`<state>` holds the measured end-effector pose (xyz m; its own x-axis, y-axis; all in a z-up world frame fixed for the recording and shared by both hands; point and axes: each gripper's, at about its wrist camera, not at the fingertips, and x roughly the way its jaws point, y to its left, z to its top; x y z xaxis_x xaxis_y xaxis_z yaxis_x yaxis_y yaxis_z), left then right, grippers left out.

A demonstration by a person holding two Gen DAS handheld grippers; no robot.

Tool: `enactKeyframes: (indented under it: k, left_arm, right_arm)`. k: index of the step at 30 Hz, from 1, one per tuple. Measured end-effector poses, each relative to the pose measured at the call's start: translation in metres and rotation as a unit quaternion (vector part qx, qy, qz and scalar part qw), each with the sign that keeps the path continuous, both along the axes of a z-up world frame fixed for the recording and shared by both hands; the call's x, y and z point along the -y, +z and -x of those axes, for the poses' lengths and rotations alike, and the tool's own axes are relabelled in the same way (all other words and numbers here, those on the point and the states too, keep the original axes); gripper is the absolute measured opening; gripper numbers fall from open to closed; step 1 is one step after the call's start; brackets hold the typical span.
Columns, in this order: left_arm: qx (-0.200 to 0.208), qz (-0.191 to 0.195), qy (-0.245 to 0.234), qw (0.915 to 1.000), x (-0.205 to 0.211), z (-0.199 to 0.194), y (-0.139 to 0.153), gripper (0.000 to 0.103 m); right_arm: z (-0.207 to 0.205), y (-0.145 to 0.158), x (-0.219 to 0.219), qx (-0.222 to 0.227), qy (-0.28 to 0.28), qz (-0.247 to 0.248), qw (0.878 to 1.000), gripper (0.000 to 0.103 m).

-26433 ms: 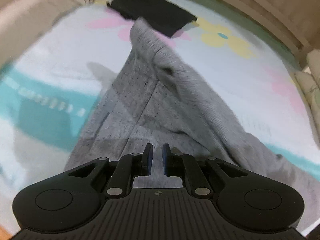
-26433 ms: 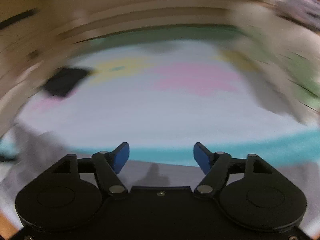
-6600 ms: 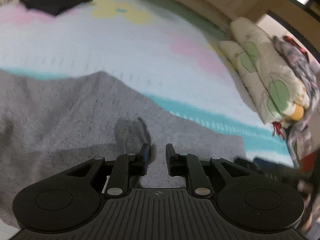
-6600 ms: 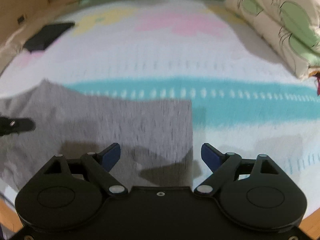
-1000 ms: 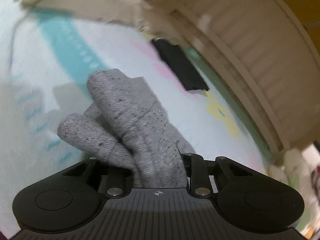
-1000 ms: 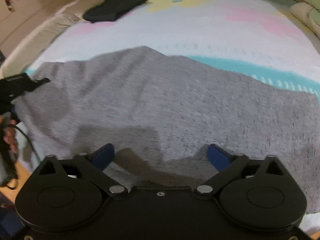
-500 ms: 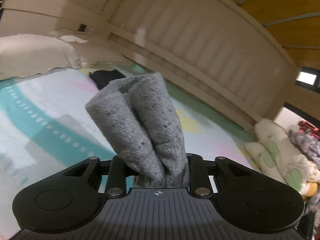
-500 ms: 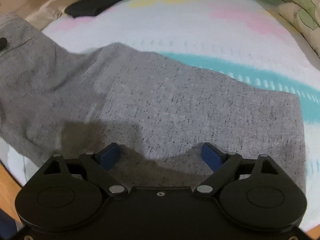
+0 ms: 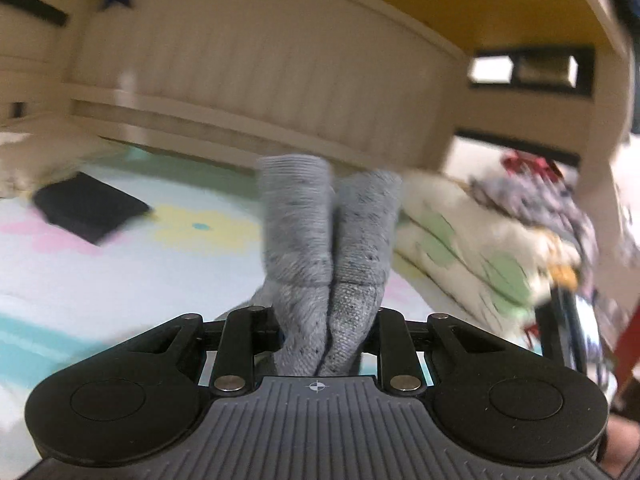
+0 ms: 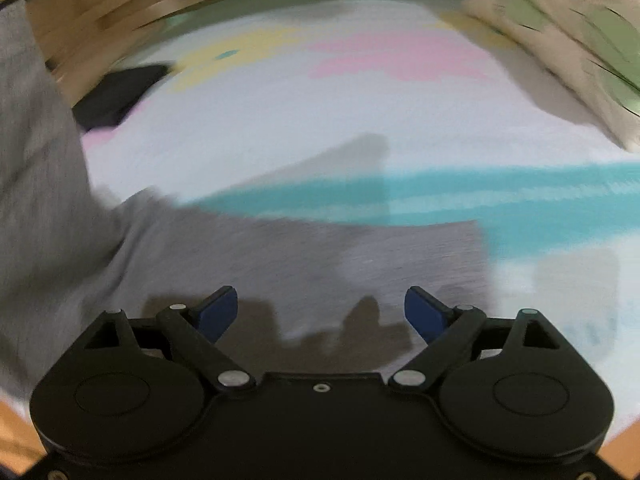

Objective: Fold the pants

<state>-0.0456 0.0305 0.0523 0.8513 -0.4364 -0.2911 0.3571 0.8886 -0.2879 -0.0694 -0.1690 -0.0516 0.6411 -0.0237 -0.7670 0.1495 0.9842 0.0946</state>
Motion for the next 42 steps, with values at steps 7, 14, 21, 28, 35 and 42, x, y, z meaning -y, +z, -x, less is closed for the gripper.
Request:
enactKeyframes:
  k: [7, 14, 21, 28, 35, 42]
  left_arm:
    - [-0.083, -0.099, -0.069, 0.9893, 0.115, -0.019, -0.058, 0.024]
    - [-0.130, -0.124, -0.138, 0.9740, 0.136, -0.015, -0.073, 0.044]
    - [-0.120, -0.084, -0.271, 0.9514, 0.115, -0.006, -0.057, 0.045]
    - [-0.121, -0.031, -0.290, 0.9488, 0.075, -0.007, -0.049, 0.046]
    - [-0.220, 0.007, -0.055, 0.9739, 0.016, -0.050, -0.074, 0.047]
    - [-0.233, -0.109, -0.089, 0.9624, 0.048, -0.054, -0.098, 0.047]
  right_arm:
    - [0.004, 0.013, 0.104, -0.007, -0.167, -0.043, 0.985, 0.091]
    - [0.017, 0.024, 0.152, 0.022, -0.248, -0.025, 0.968, 0.091]
    - [0.027, 0.021, 0.163, 0.013, -0.213, -0.066, 0.975, 0.092]
    - [0.033, 0.016, 0.150, 0.014, -0.132, -0.099, 0.986, 0.092]
    - [0.034, 0.007, 0.111, 0.018, -0.038, -0.122, 0.992, 0.092]
    - [0.029, -0.001, 0.070, 0.024, 0.032, -0.076, 0.996, 0.094]
